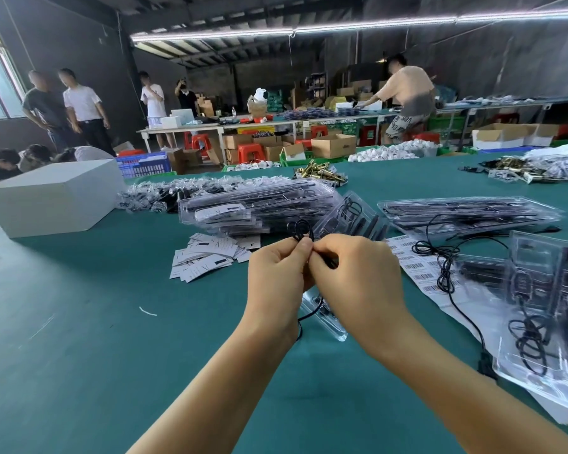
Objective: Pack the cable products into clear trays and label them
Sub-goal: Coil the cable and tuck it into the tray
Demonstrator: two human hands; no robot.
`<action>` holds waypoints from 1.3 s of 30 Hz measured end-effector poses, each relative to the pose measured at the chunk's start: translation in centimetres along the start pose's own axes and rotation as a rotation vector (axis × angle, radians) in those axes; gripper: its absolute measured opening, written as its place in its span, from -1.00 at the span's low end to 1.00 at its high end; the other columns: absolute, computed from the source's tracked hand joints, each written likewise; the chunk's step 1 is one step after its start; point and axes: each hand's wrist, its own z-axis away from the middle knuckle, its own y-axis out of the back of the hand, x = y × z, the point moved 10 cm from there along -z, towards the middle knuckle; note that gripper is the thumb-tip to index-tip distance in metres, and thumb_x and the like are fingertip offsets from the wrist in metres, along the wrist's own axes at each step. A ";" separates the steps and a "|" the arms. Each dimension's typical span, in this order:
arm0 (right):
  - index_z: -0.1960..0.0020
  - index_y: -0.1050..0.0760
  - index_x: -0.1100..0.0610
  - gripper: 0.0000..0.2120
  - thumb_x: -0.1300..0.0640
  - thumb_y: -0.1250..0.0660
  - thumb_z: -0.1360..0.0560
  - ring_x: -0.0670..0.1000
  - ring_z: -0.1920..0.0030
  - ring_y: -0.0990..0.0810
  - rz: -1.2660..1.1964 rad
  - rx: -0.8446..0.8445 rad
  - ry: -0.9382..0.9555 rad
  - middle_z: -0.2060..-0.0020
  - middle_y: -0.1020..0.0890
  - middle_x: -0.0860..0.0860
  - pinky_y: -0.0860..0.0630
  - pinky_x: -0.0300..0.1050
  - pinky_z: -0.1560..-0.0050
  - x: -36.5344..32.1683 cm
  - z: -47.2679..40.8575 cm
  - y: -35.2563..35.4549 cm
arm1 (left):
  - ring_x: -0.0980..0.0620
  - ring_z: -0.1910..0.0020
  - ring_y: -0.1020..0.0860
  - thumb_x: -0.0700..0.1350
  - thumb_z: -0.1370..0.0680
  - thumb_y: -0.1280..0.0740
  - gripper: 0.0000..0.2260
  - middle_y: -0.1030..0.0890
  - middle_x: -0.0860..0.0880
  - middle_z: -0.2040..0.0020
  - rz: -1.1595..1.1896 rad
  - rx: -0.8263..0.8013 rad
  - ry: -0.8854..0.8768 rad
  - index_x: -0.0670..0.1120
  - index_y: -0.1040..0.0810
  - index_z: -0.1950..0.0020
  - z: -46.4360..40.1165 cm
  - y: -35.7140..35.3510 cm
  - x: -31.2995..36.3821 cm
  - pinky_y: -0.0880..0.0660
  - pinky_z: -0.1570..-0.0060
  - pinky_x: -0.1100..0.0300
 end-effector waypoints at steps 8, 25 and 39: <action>0.12 -0.64 0.10 -0.78 0.07 -0.26 -0.58 0.05 0.23 -0.32 0.153 0.092 0.245 0.30 -0.61 0.01 -0.40 -0.02 0.23 -1.9 0.7 -0.4 | 0.07 0.38 -0.52 -0.26 -0.59 -0.28 -0.79 -0.57 -0.12 0.35 0.105 0.064 0.024 -0.29 -0.60 0.20 -0.7 1.3 -0.3 -0.52 0.34 0.31; 0.00 -0.40 0.16 -0.85 0.10 -0.13 -0.65 0.12 0.12 -0.68 -1.125 -0.681 -0.454 0.20 -0.67 0.08 -0.49 0.01 -0.07 0.3 2.4 -8.8 | 0.10 0.40 -0.60 -0.26 -0.59 -0.25 -0.87 -0.57 -0.05 0.33 0.492 0.212 0.090 -0.24 -0.53 0.12 -3.5 5.4 0.5 -0.64 0.15 0.03; 0.36 -0.30 0.07 -0.64 0.04 -0.18 -0.60 0.02 0.39 -0.36 -0.098 -0.633 0.181 0.45 -0.40 -0.01 -0.29 -0.09 0.35 -2.8 2.5 -5.7 | 0.12 0.35 -0.55 -0.24 -0.60 -0.26 -0.79 -0.56 0.01 0.38 0.163 0.355 -0.189 -0.18 -0.56 0.22 -2.8 7.7 1.9 -0.55 0.39 0.23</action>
